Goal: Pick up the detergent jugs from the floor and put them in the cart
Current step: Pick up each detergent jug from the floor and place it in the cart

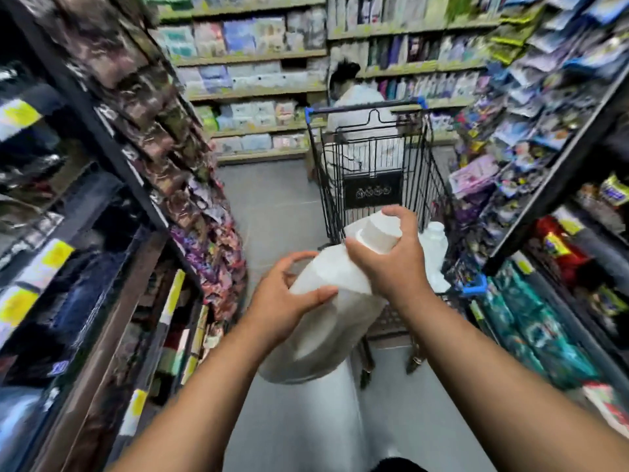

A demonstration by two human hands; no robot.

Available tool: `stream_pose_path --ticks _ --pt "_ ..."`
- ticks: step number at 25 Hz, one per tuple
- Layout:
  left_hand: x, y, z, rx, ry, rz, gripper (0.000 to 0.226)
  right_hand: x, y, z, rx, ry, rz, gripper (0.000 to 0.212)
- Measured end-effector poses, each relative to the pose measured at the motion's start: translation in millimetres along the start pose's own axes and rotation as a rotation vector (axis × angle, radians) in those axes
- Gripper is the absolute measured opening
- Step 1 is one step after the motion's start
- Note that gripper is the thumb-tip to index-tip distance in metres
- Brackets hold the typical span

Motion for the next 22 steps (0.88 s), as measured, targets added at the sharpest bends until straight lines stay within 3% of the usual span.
stream_pose_path --ticks 3,14,22 --pt "-31.2 69.6 4.5 0.028 -0.021 0.096 0.051 8.3 60.1 -27.2 -0.020 -0.051 -0.040 0.061" --pt "-102.2 303.2 -30.4 0.046 -0.016 0.201 0.050 9.2 293.4 -68.9 -0.001 -0.104 -0.044 0.067" --pt "-111.8 479.5 -27.0 0.034 0.088 0.379 0.053 -33.2 419.0 -114.9 -0.167 -0.098 -0.198 0.075"
Point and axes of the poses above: each hand's wrist, its own y-axis towards the middle knuckle, its own x-axis out of the back of the hand, z = x × y, the point moved 4 cm from there along y, towards the middle knuckle, and after that the axes turned 10 degrees about -y, right-handed, at the moved point
